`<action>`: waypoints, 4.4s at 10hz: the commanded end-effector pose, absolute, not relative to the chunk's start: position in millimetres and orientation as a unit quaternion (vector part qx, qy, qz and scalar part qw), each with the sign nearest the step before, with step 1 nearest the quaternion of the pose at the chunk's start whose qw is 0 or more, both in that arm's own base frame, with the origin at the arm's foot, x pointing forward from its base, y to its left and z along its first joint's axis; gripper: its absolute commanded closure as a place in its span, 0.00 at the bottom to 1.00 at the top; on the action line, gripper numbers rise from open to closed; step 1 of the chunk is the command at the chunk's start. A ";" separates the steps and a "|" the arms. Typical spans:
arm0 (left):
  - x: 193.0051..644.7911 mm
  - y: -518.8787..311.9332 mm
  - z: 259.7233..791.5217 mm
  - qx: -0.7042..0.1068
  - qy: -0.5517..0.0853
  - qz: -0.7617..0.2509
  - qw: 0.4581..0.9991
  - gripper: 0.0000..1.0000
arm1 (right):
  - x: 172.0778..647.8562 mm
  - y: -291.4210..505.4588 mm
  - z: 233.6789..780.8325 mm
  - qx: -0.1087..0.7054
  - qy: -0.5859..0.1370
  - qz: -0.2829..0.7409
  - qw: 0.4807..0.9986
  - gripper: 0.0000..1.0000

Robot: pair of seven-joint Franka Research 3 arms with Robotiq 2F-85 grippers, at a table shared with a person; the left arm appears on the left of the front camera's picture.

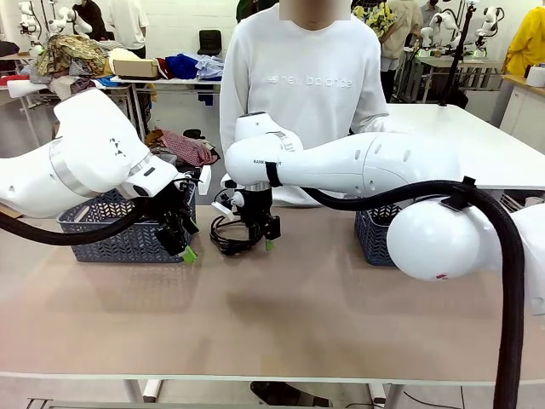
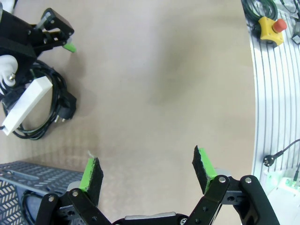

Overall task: Organize the cables according to human instructions.
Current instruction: Pick up a bundle of cables and place it in the basket indicated by the human.

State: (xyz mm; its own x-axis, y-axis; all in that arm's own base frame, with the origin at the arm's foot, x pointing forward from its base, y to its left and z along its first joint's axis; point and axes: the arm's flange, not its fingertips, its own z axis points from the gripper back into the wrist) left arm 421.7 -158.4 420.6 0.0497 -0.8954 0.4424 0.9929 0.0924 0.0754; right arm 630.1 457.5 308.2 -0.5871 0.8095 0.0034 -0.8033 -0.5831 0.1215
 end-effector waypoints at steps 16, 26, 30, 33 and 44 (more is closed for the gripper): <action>421.4 -156.8 421.2 -0.126 -0.193 -0.661 0.714 0.00 | 643.2 465.6 332.4 0.053 0.070 0.843 0.531 1.00; 421.4 -156.8 421.2 -0.126 -0.193 -0.661 0.714 0.00 | 601.8 393.4 479.4 -0.027 0.086 0.759 0.645 1.00; 421.4 -156.8 421.2 -0.126 -0.193 -0.661 0.714 0.00 | 596.9 325.5 511.2 -0.029 0.070 0.713 0.697 1.00; 421.4 -156.8 421.2 -0.126 -0.193 -0.661 0.714 0.00 | 583.6 284.2 522.3 -0.024 0.058 0.688 0.723 1.00; 421.4 -156.8 421.2 -0.126 -0.193 -0.661 0.714 0.00 | 563.3 206.0 513.6 0.016 0.027 0.612 0.790 1.00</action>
State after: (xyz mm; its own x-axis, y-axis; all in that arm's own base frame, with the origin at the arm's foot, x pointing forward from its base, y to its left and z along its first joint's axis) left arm 421.8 -158.4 420.5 0.0499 -0.8954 0.4424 0.9929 0.0926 0.0753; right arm 569.9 204.8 515.5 0.2104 0.9756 -0.0628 -0.9739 0.2148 0.0736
